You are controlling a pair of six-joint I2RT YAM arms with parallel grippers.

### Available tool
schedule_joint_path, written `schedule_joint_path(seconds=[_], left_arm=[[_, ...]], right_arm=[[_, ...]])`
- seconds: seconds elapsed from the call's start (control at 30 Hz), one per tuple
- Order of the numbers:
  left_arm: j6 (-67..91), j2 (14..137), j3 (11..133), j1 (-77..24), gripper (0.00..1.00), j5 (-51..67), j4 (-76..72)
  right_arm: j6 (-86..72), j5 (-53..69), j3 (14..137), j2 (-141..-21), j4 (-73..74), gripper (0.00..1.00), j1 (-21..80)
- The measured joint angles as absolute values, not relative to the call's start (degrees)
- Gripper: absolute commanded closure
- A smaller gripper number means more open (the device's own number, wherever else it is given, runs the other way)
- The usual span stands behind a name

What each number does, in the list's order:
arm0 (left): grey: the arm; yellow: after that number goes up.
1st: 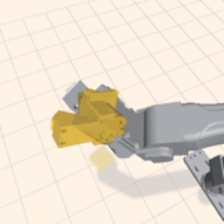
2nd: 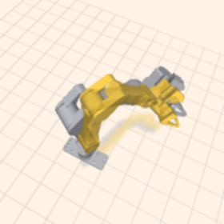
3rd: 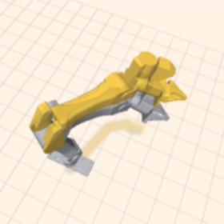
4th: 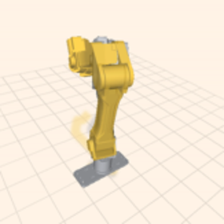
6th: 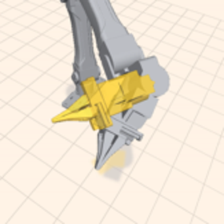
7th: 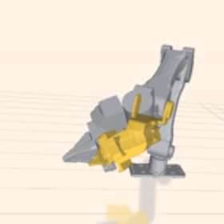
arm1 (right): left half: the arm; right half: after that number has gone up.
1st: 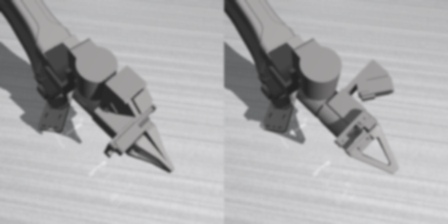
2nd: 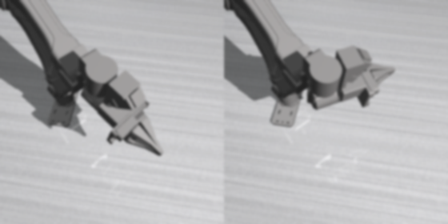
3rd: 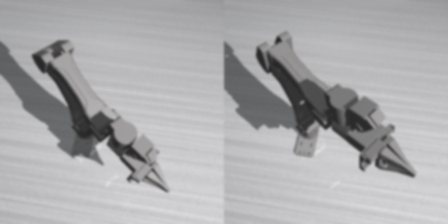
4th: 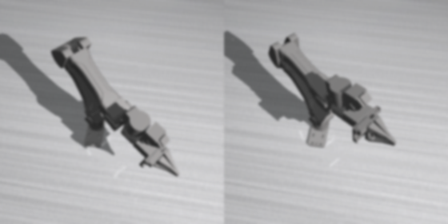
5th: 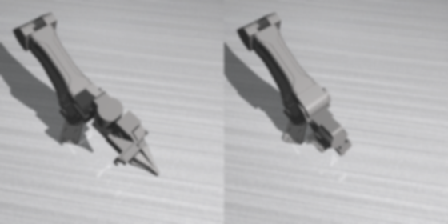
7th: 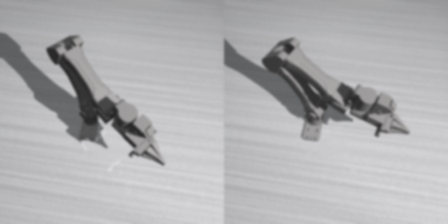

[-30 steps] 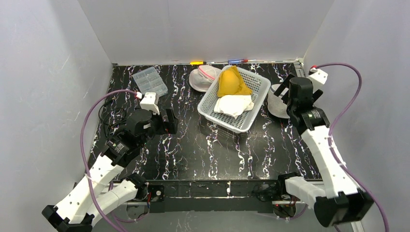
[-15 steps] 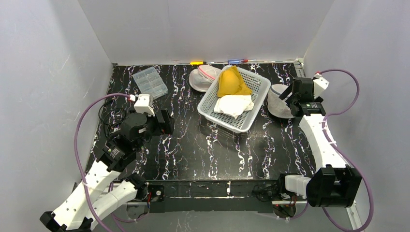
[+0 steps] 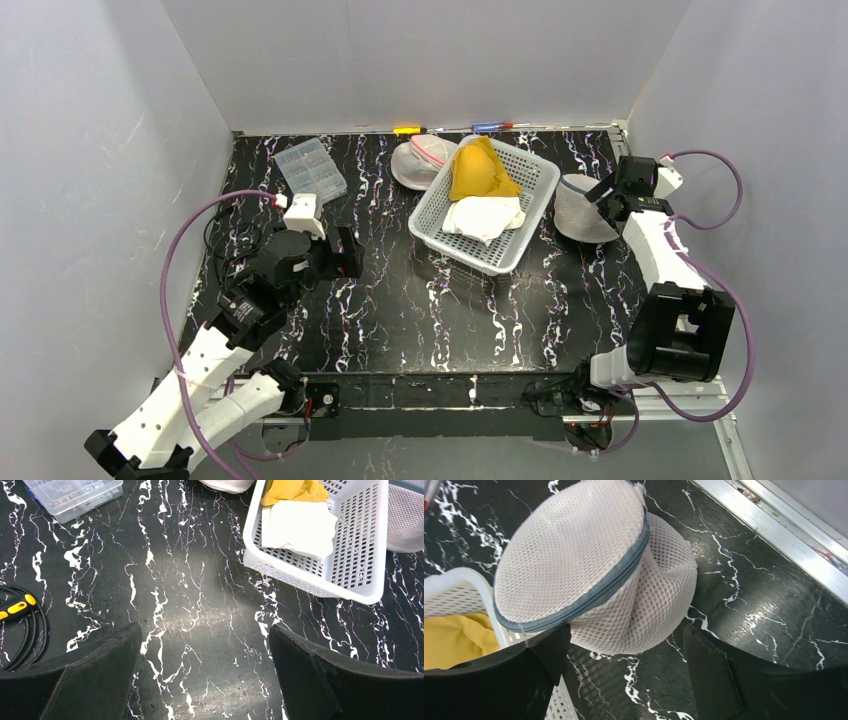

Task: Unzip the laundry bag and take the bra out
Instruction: Pick up the laundry bag at the center of the board.

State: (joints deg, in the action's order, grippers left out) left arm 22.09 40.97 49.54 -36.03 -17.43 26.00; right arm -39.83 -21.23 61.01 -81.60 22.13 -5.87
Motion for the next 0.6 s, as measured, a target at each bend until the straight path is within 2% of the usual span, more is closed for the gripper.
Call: schedule_joint_path(seconds=[0.17,0.27,0.6], left_arm=[[22.06,41.19,49.54,-36.18,0.04,-17.41,26.00],[22.06,41.47,49.54,-36.18,0.04,-17.37,25.98],[22.09,42.61,49.54,-36.25,0.04,-17.41,26.09]], right_arm=[[-42.19,-18.79,60.25,-80.55,18.61,0.03,-6.42],[-43.40,-18.04,59.02,-78.11,17.34,0.03,-6.37],[-47.18,-16.08,60.20,-82.59,16.58,0.16,-7.92]])
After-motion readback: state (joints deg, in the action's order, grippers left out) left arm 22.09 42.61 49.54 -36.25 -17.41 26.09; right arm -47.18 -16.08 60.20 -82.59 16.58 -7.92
